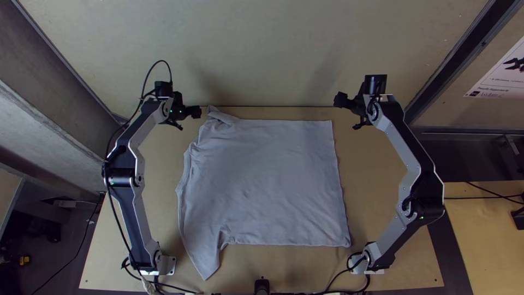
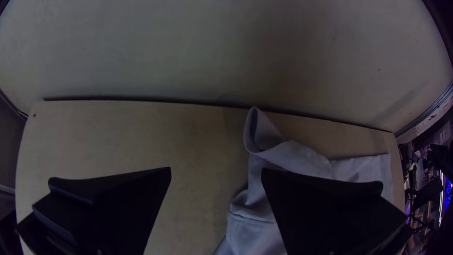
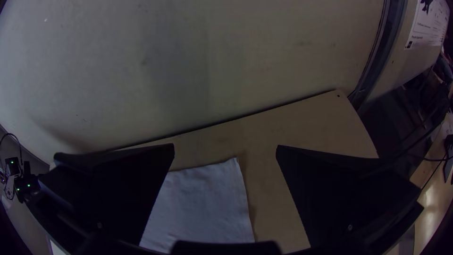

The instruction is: Fold the t-shirt

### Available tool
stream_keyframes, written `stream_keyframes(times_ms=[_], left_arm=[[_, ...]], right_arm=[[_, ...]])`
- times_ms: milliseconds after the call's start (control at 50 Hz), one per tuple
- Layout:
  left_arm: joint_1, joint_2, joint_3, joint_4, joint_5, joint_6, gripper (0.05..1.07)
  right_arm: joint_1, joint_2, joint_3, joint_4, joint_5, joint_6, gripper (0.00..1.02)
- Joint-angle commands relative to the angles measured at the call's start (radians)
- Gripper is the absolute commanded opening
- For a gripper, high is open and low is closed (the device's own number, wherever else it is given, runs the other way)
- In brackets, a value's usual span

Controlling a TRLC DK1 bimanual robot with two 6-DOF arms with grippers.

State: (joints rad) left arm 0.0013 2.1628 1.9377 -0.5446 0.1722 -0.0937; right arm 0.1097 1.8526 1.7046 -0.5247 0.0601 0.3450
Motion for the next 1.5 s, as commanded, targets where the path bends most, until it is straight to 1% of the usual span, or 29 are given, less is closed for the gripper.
stream_keyframes(times_ms=[0,400,860,1200,1300,1400,1420,1440,1480], left_arm=[[-0.011,0.049,0.053,-0.005,-0.005,0.012,0.95],[-0.041,0.138,0.147,-0.015,-0.020,0.012,0.95],[-0.066,0.209,0.193,-0.034,-0.048,0.018,0.96],[-0.109,0.250,0.204,-0.071,-0.092,0.057,0.95],[-0.121,0.267,0.218,-0.118,-0.109,0.077,0.95],[-0.141,0.267,0.221,-0.172,-0.122,0.121,0.95],[-0.144,0.266,0.221,-0.184,-0.128,0.129,0.94],[-0.150,0.266,0.221,-0.201,-0.129,0.143,0.89],[-0.158,0.262,0.221,-0.222,-0.132,0.157,0.74]], right_arm=[[-0.019,0.040,0.018,-0.012,-0.003,0.031,0.99],[-0.027,0.077,-0.023,-0.014,-0.003,0.035,0.99],[-0.064,0.080,-0.037,-0.014,-0.003,0.040,0.99],[-0.087,0.089,-0.033,-0.014,-0.003,0.040,0.99],[-0.094,0.097,-0.025,-0.014,-0.003,0.040,0.99],[-0.099,0.106,-0.019,-0.014,-0.003,0.042,0.99],[-0.100,0.109,-0.016,-0.014,-0.003,0.042,0.99],[-0.100,0.112,-0.013,-0.014,-0.003,0.042,0.99],[-0.102,0.119,-0.007,-0.014,-0.003,0.042,0.99]])
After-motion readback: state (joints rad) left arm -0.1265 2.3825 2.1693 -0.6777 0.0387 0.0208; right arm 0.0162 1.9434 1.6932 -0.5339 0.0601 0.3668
